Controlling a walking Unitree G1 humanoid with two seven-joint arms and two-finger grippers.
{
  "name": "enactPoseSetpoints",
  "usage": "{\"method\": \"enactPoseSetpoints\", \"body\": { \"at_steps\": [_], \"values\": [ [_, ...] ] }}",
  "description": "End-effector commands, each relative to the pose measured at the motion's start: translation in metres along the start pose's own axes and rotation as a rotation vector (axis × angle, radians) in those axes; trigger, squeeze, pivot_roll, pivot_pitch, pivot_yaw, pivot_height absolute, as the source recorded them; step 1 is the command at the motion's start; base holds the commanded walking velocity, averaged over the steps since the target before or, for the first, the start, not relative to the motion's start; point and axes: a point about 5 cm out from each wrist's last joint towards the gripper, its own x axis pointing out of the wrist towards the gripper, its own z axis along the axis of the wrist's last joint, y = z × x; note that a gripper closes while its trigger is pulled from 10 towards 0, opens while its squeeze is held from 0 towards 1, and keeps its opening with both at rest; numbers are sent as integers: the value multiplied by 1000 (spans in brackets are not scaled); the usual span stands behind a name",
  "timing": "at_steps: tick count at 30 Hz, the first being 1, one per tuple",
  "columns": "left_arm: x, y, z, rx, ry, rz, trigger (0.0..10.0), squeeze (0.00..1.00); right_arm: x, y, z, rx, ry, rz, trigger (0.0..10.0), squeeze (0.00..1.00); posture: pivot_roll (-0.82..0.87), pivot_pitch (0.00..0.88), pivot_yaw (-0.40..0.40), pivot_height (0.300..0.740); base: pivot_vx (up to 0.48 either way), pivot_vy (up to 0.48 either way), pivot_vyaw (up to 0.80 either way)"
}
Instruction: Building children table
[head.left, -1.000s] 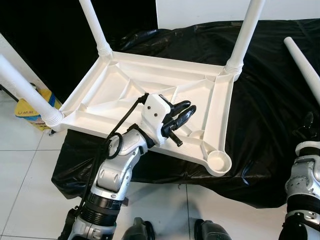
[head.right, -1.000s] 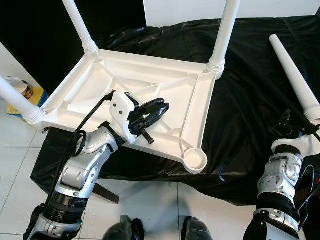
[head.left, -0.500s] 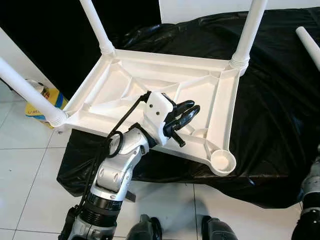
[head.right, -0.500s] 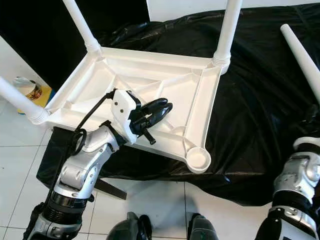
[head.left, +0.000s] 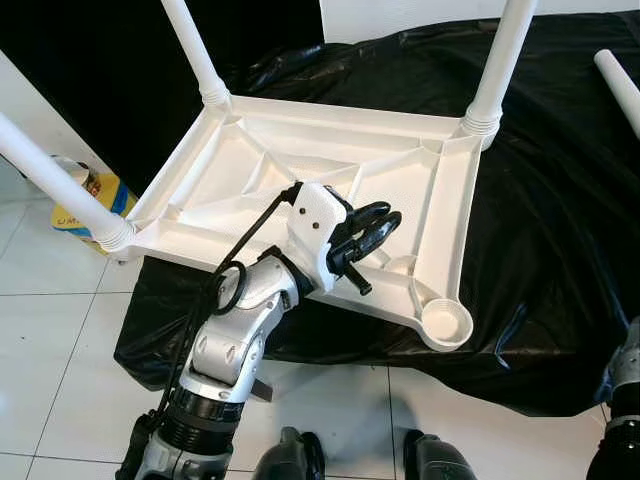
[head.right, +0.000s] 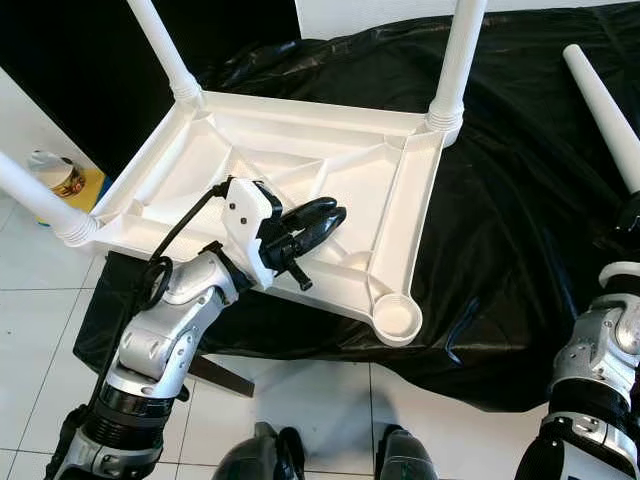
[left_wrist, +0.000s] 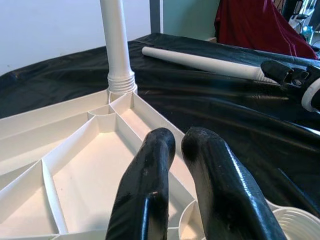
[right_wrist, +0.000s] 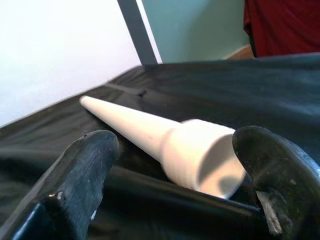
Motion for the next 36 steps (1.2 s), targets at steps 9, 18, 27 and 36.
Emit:
{"method": "enactPoseSetpoints", "body": {
  "at_steps": [9, 18, 27, 36],
  "values": [
    [-2, -2, 7, 5, -8, -15, 10000, 0, -4, -5, -12, 39, 82, 2, 10000, 0, 102, 214, 148, 740, 0, 0, 0],
    [-4, -3, 9, 0, -7, -15, 10000, 0, 1, 4, -16, 46, 147, 116, 10000, 0, 110, 232, 152, 740, 0, 0, 0],
    [-5, -7, 11, -12, -4, -13, 10000, 0, 17, 11, -8, 25, 150, 204, 10000, 0, 122, 259, 157, 740, 0, 0, 0],
    [-8, -10, 13, -22, 8, -8, 10000, 0, 33, 28, -5, 38, 202, 323, 2078, 0, 158, 294, 157, 740, 0, 0, 0]
  ]
}}
